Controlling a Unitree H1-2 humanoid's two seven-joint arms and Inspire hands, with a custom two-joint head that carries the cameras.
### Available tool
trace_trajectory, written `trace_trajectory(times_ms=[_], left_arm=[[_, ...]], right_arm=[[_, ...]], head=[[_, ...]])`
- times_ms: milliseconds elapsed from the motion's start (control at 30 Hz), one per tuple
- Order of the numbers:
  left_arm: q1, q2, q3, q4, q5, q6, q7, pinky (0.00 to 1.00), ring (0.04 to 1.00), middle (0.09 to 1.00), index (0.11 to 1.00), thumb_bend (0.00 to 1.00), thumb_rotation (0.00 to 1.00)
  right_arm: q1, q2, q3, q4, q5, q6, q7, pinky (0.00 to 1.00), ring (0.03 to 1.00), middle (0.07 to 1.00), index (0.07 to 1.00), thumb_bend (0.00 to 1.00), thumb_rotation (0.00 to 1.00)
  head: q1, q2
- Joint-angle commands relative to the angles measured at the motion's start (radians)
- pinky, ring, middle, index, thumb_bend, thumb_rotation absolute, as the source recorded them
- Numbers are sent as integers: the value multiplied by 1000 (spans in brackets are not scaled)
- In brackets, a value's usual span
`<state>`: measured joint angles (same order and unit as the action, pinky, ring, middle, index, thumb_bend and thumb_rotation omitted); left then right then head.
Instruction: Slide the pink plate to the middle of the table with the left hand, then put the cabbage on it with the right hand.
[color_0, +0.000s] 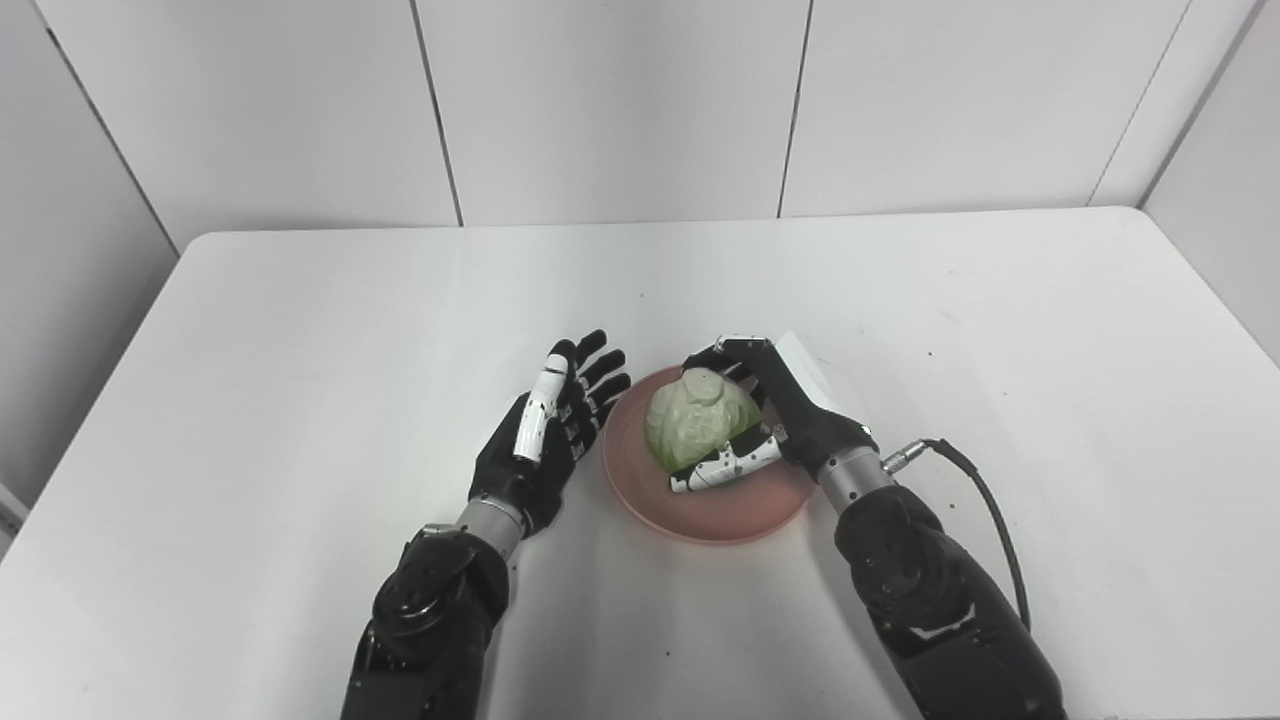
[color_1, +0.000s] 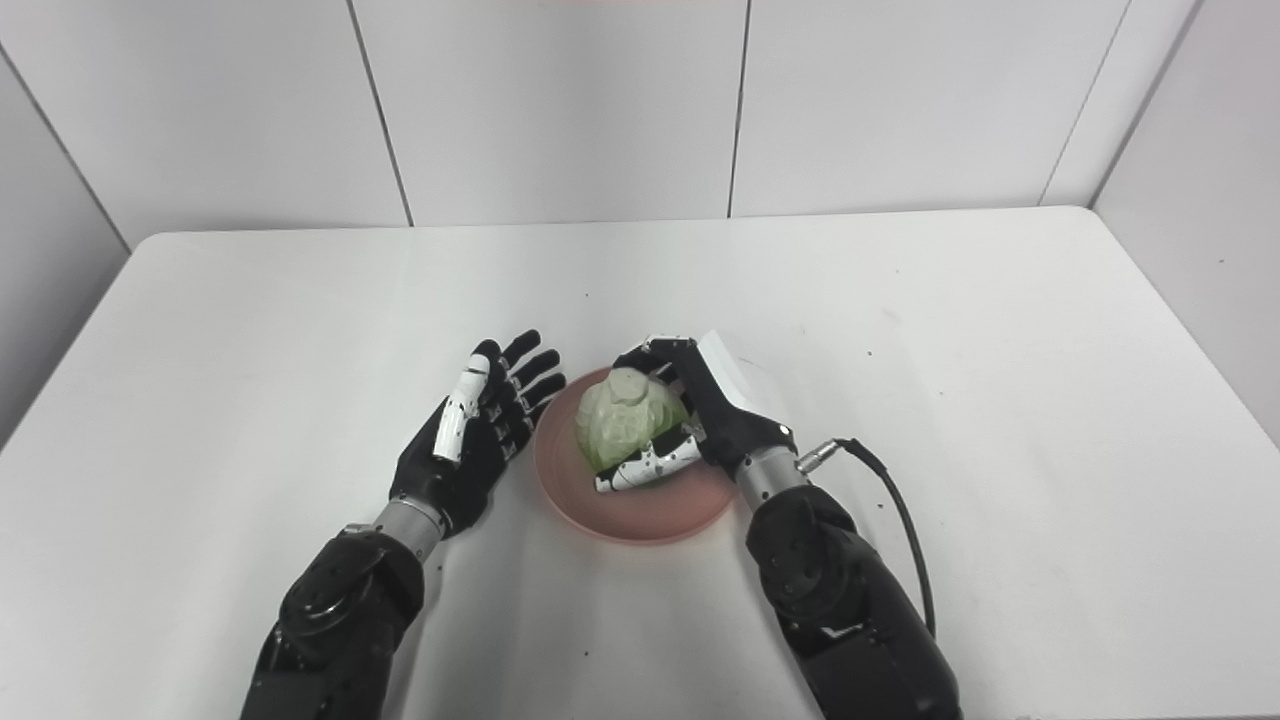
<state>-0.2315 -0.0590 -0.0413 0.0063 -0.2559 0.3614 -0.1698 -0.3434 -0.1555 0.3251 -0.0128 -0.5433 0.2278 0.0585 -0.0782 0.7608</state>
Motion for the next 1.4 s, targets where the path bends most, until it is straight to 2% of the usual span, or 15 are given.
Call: trace_trajectory(times_ms=[0,167,300,333,367,400,433,500,533,567,700,900,1100,1267,1367], left_arm=[[-27,-5,1,-37,-8,-6,-2,937,914,920,923,468,1000],[-26,-6,3,-39,-5,-4,0,930,908,918,920,464,1000],[-25,-5,4,-42,-9,0,-3,931,913,922,923,460,1000],[-25,-4,4,-44,-10,1,-4,935,915,924,926,458,1000],[-24,-4,3,-45,-8,2,-4,935,916,924,926,459,1000],[-24,-3,3,-45,-8,2,-5,936,916,923,925,460,1000],[-24,-3,2,-45,-7,2,-5,937,916,923,925,460,1000],[-24,-2,2,-46,-8,3,-6,944,917,924,926,461,1000],[-24,-2,2,-47,-6,5,-4,945,917,924,926,461,1000],[-24,-2,2,-47,-4,5,-3,943,914,921,923,462,1000],[-24,-3,6,-47,-11,6,-4,943,915,919,920,462,1000],[-24,-1,9,-48,-15,7,-6,947,917,922,921,462,1000],[-23,2,6,-51,-9,8,-5,945,918,923,921,462,1000],[-23,5,7,-50,-9,8,-6,938,922,929,923,462,1000],[-24,6,9,-48,-11,6,-8,928,923,925,922,459,1000]], right_arm=[[-28,-5,-9,-13,-4,-42,-8,302,371,424,528,522,0],[-25,-9,1,-1,-17,-44,-4,314,381,427,529,522,0],[-23,-22,19,-10,-26,-38,21,436,492,464,522,526,0],[-24,-27,26,-11,-34,-38,28,495,550,558,505,524,80],[-27,-34,34,-10,-41,-39,35,537,594,612,542,591,100],[-31,-41,42,-10,-44,-38,46,613,672,696,672,779,113],[-34,-49,51,-12,-49,-34,59,625,684,709,689,799,118],[-40,-60,67,-16,-66,-25,75,703,768,799,803,897,209],[-42,-64,71,-18,-70,-23,85,715,781,813,821,912,226],[-43,-66,73,-19,-71,-22,91,737,824,869,890,965,321],[-47,-71,78,-26,-70,-18,128,792,928,986,993,1000,477],[-47,-65,72,-42,-79,-10,144,835,974,1000,1000,1000,543],[-47,-65,57,-69,-79,-13,153,865,998,1000,1000,1000,559],[-40,-59,27,-123,-65,-22,149,841,997,1000,1000,1000,583],[-28,-48,0,-160,-63,-50,111,815,980,1000,1000,1000,610]], head=[[1,2],[-3,2],[-3,3],[-4,3],[-4,3],[-4,3],[-4,4],[-5,3],[-4,3],[-4,3],[-3,4],[-5,4],[-8,5],[-12,3],[-16,-1]])
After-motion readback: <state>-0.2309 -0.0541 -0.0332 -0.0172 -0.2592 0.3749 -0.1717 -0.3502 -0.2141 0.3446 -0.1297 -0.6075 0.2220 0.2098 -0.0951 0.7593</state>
